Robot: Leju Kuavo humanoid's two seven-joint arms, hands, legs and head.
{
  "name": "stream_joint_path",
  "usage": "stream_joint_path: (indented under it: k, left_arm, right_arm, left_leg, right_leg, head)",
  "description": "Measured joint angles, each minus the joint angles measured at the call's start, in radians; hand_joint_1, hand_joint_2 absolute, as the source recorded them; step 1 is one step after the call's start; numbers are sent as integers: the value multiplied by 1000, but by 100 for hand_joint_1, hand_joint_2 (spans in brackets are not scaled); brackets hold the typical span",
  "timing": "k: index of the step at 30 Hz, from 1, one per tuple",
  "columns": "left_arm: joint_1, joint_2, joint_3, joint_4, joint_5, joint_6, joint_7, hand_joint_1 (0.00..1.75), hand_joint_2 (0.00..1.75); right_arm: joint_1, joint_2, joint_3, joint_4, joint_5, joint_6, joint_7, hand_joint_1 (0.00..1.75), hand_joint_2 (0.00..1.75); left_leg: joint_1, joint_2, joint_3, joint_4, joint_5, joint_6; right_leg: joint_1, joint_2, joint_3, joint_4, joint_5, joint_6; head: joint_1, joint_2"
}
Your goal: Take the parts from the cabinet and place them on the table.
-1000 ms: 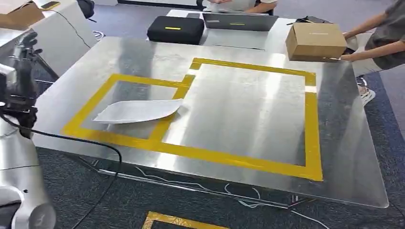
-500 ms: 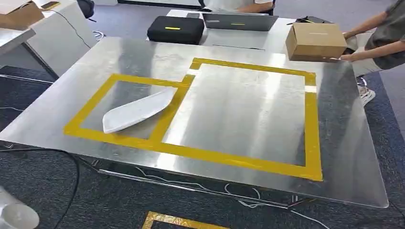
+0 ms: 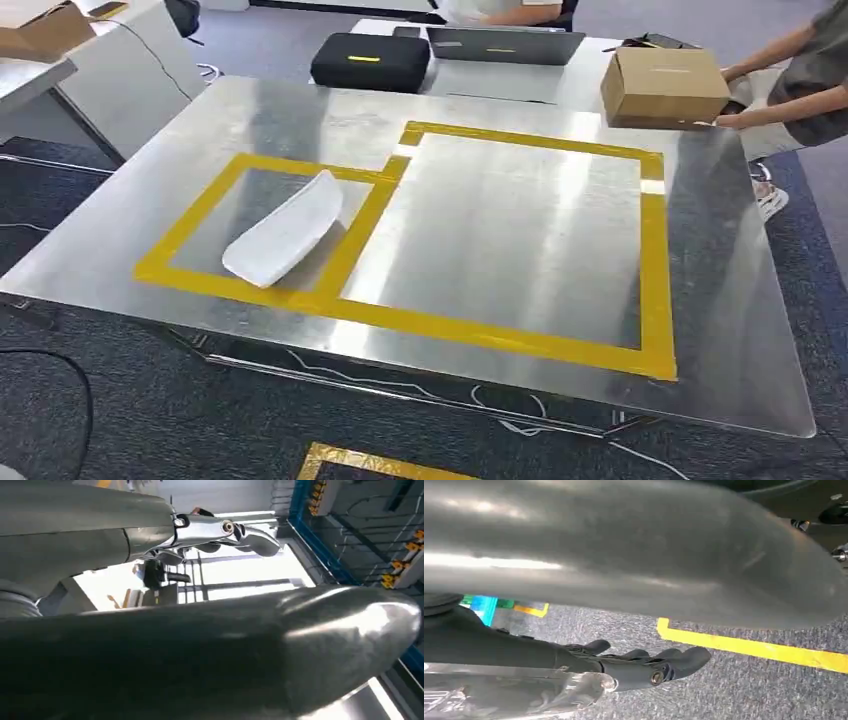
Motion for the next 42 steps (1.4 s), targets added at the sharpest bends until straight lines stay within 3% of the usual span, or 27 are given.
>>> stream_joint_path:
  k: [6, 12, 16, 22, 25, 27, 30, 35, 37, 40, 42]
  left_arm:
    - [8, 5, 27, 2, -11, 6, -9, 0, 0]
    - [68, 15, 85, 16, -50, 85, -111, 0, 0]
    - [127, 11, 100, 49, -84, 219, -182, 0, 0]
    - [215, -15, 100, 100, -94, 380, -186, 0, 0]
    - [258, -47, 96, 130, -148, 451, -154, 0, 0]
    - [295, -92, 93, 141, -194, 446, -133, 0, 0]
    - [338, -167, 90, 183, -361, 424, -100, 0, 0]
    - [358, -237, 90, 268, -434, 436, -108, 0, 0]
    - [359, -245, 91, 293, -501, 431, -37, 0, 0]
    - [377, -273, 87, 401, -813, 345, 213, 0, 0]
    - [391, -312, 84, 484, -939, 287, 216, 0, 0]
  right_arm:
    - [0, 0, 0, 5, -7, -2, 3, 0, 0]
    - [1, 0, 1, 24, -77, -63, 15, 0, 0]
    - [3, 0, 33, 39, -167, -91, 21, 0, 0]
    - [19, -2, 157, 47, -336, -129, 18, 0, 0]
    - [38, -6, 249, 44, -455, -182, 19, 0, 0]
    - [73, -9, 359, 14, -622, -247, 86, 0, 0]
    - [158, -8, 578, -86, -854, -300, 234, 0, 0]
    - [220, -8, 788, -152, -917, -336, 267, 0, 0]
    - [229, -8, 827, -166, -914, -340, 261, 0, 0]
    - [241, -8, 857, -198, -811, -304, 203, 0, 0]
    - [249, -8, 853, -230, -728, -267, 148, 0, 0]
  left_leg:
    - [0, 0, 0, 0, 0, 0]
    - [0, 1, 0, 0, 0, 0]
    - [0, 1, 0, 0, -1, -1]
    - [0, 1, 0, 0, -1, -1]
    - [0, 1, 0, 0, -1, -1]
    - [-1, 1, 0, 0, -1, -1]
    - [-2, 1, 0, 0, -2, 0]
    - [-1, 0, 0, 0, -4, -1]
    - [-2, 0, 1, 0, -3, 0]
    - [-2, 0, 1, 0, -3, 0]
    - [-2, 0, 1, 0, -3, 0]
  right_leg:
    - [1, 0, 1, 0, 0, 0]
    - [1, 2, 0, 0, 1, 0]
    - [1, 1, 0, 0, 0, 0]
    - [1, 2, -1, 0, 0, -1]
    - [-1, 1, 0, 0, 0, -1]
    - [-1, 1, 0, -1, -1, -1]
    - [-2, 1, 0, -1, -1, 0]
    - [-1, 2, 0, -1, -1, 0]
    - [-1, 0, 0, -1, -1, 0]
    - [-1, 1, 1, -1, 0, 1]
    - [-1, 1, 1, -1, 0, 1]
  head:
    - [0, 0]
    - [0, 0]
    - [0, 0]
    - [0, 0]
    - [0, 0]
    - [0, 0]
    - [0, 0]
    - [0, 0]
    - [0, 0]
    - [0, 0]
    - [0, 0]
